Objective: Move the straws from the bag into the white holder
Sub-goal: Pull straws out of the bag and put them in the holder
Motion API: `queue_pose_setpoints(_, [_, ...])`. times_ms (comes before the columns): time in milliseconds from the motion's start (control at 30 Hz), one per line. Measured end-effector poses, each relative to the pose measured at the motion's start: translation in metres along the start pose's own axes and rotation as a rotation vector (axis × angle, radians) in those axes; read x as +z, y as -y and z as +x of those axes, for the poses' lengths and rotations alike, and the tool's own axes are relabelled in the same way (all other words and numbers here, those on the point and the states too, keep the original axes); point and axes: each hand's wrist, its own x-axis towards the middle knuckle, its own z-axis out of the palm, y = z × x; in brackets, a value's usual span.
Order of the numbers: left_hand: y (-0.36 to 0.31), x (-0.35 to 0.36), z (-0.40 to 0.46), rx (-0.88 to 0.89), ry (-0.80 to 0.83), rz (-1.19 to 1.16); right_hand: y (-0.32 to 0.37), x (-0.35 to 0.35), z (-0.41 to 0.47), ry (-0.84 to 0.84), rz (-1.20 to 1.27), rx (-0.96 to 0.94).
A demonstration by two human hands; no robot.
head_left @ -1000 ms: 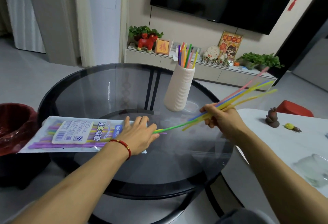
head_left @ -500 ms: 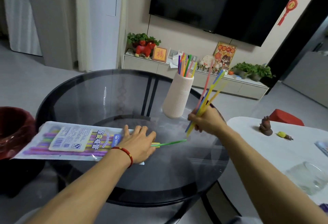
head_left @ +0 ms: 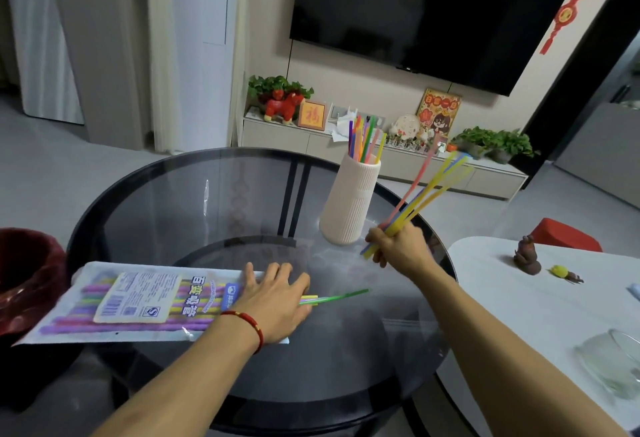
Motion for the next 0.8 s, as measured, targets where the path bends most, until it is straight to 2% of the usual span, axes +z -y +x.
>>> queue_pose_setpoints(133, [-0.003, 0.003, 0.003, -0.007, -0.024, -0.006, 0.049, -0.032, 0.035, -0.242, 0.213, -0.118])
queue_pose_setpoints(267, [-0.004, 0.003, 0.004, -0.006, -0.013, 0.006, 0.082, -0.054, 0.069, -0.365, 0.311, -0.128])
queue_pose_setpoints(500, [-0.004, 0.001, 0.005, -0.011, -0.006, 0.002, 0.103, -0.044, 0.102, -0.308, 0.07, -0.054])
queue_pose_setpoints(667, [-0.004, 0.0, 0.006, -0.017, 0.011, -0.01, 0.118, -0.044, 0.114, -0.151, -0.085, 0.072])
queue_pose_setpoints(800, [-0.004, -0.001, 0.005, -0.012, 0.027, -0.027, 0.128, -0.052, 0.115, -0.116, -0.069, 0.084])
